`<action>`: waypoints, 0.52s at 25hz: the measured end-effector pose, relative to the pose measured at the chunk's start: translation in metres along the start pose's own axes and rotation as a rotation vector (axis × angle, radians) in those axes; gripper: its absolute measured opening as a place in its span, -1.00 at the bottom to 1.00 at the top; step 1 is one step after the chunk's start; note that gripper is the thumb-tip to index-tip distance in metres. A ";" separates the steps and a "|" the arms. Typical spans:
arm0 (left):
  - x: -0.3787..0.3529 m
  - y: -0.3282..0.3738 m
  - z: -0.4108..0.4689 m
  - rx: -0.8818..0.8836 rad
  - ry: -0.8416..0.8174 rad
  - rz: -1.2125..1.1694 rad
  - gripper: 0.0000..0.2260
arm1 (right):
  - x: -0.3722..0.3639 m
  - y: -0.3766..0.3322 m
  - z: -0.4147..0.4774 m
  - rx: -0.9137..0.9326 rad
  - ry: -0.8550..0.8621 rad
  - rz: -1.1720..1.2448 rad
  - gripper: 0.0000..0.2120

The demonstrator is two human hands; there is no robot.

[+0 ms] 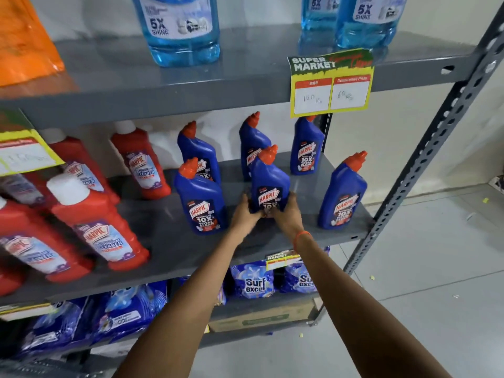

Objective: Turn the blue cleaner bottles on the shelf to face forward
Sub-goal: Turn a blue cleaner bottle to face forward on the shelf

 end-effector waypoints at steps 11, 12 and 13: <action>-0.015 -0.014 -0.044 -0.082 0.022 -0.021 -0.63 | 0.027 0.019 -0.021 0.114 -0.259 -0.236 -0.40; -0.015 -0.013 -0.047 -0.093 0.026 -0.023 -0.62 | 0.027 0.021 -0.023 0.122 -0.276 -0.242 -0.40; -0.015 -0.013 -0.049 -0.095 0.030 -0.023 -0.62 | 0.028 0.021 -0.024 0.128 -0.286 -0.247 -0.40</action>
Point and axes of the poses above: each hand's wrist, its own z-axis towards the middle knuckle, its own x-axis out of the back of the hand, y = z × x, the point moved 6 cm from there along z, towards the middle knuckle, and after that the axes turned 7 degrees about -y, right-handed, at the moved point
